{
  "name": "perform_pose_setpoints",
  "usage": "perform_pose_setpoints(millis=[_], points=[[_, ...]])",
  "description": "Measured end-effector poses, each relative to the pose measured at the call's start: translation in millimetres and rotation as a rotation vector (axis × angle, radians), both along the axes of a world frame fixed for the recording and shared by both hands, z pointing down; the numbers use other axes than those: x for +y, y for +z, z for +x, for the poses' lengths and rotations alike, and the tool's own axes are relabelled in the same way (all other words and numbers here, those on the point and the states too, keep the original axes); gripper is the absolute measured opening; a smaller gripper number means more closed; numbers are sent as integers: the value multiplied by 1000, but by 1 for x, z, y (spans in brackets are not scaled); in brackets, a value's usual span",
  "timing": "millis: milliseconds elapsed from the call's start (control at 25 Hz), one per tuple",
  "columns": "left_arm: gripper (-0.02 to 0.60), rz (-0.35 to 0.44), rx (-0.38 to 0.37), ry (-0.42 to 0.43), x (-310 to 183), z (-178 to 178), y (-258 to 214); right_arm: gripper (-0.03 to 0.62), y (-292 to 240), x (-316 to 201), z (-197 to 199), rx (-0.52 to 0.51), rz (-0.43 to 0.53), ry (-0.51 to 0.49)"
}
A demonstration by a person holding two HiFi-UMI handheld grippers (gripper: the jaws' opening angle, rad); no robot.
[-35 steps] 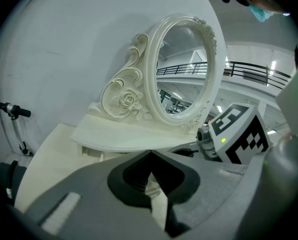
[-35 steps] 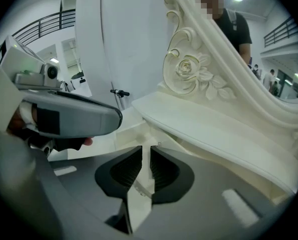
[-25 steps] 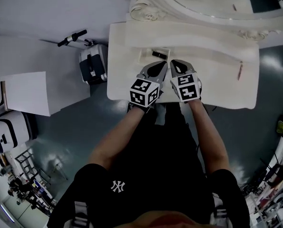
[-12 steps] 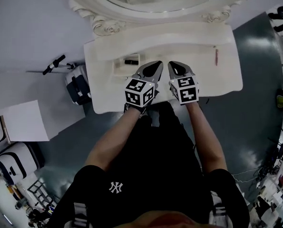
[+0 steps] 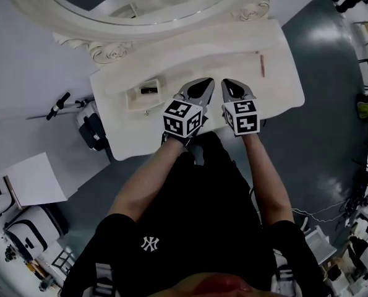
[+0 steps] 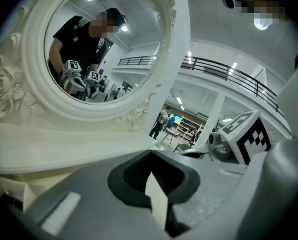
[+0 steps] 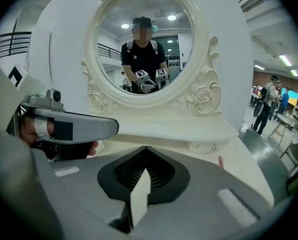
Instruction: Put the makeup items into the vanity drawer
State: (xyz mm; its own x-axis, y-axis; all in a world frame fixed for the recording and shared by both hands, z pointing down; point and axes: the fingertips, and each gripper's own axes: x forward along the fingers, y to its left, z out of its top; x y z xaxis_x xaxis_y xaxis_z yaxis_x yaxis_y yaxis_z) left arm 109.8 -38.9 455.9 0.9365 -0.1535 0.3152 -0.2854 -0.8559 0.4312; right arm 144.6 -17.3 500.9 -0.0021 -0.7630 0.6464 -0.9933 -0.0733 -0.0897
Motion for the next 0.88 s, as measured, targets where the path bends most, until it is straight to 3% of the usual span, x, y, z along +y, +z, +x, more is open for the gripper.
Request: perform_pose_setpoints(millis=[880], points=[[0, -45, -78, 151, 28, 131, 53, 27, 56, 40, 135, -22, -73, 196]])
